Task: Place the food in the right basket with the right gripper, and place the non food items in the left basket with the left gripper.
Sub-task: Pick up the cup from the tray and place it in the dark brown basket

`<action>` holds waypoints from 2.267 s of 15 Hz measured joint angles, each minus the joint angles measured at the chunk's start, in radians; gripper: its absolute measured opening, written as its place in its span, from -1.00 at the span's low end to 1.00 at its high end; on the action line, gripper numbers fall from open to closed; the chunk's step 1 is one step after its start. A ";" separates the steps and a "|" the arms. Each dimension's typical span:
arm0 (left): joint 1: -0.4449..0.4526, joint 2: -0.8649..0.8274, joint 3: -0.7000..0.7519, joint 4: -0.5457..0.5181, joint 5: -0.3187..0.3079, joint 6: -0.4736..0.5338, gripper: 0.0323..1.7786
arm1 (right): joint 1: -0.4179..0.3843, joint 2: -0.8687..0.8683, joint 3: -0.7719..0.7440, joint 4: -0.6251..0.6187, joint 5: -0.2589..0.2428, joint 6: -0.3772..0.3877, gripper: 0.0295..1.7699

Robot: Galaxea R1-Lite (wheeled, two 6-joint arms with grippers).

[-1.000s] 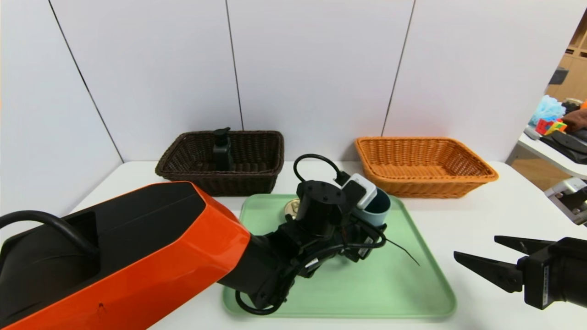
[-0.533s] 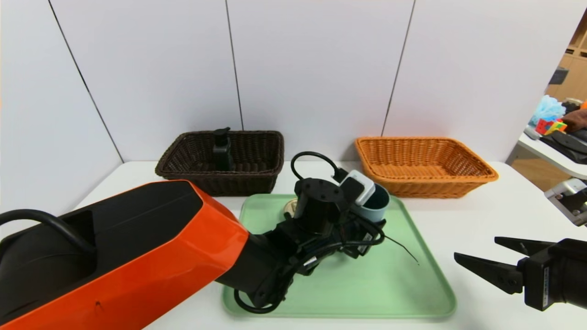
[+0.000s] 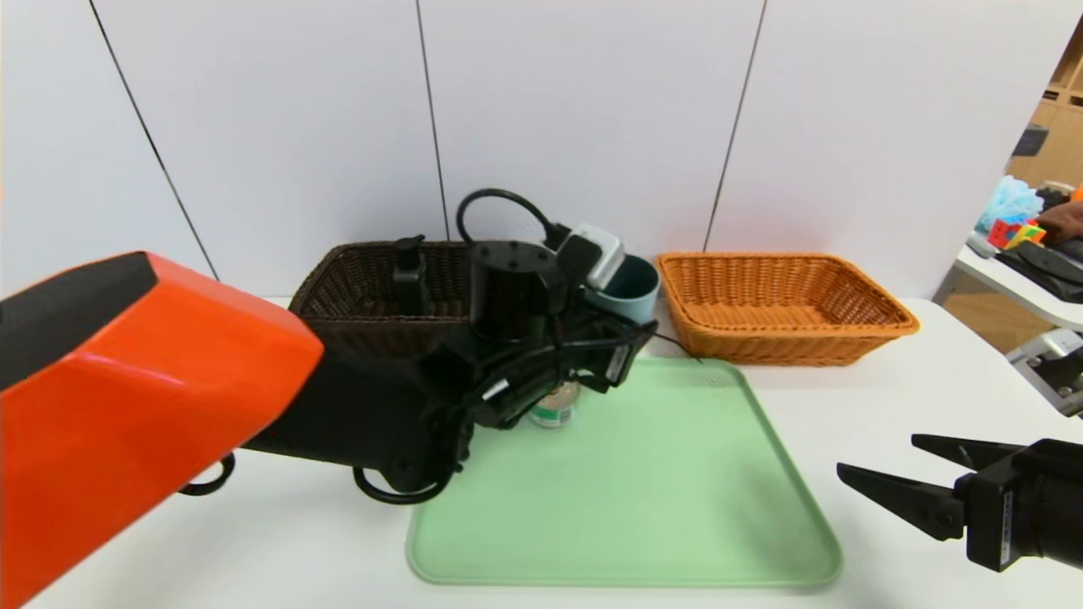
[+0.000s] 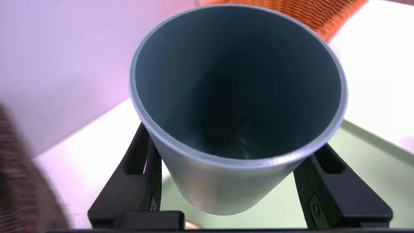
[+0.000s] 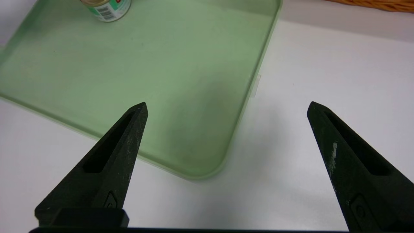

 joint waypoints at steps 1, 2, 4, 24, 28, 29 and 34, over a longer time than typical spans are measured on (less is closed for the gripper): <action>0.032 -0.026 -0.008 0.020 0.000 0.000 0.23 | 0.000 0.000 0.005 -0.010 0.000 0.000 0.92; 0.063 -0.048 -0.017 0.039 0.000 0.000 0.23 | 0.000 0.000 0.009 -0.011 0.000 0.000 0.92; 0.124 -0.086 -0.036 0.067 0.000 -0.001 0.23 | 0.000 0.000 0.015 -0.013 0.001 0.001 0.92; 0.380 0.032 -0.084 0.069 0.053 -0.014 0.23 | 0.001 0.009 0.018 -0.014 0.002 -0.004 0.92; 0.380 0.053 -0.088 0.071 0.028 -0.027 0.23 | 0.002 0.009 0.015 -0.014 0.001 -0.004 0.92; 0.380 0.058 -0.091 0.071 0.027 -0.032 0.23 | 0.002 0.009 0.015 -0.014 0.001 -0.004 0.92; 0.380 0.072 -0.100 0.072 0.024 -0.040 0.23 | 0.001 0.010 0.015 -0.014 0.002 -0.004 0.92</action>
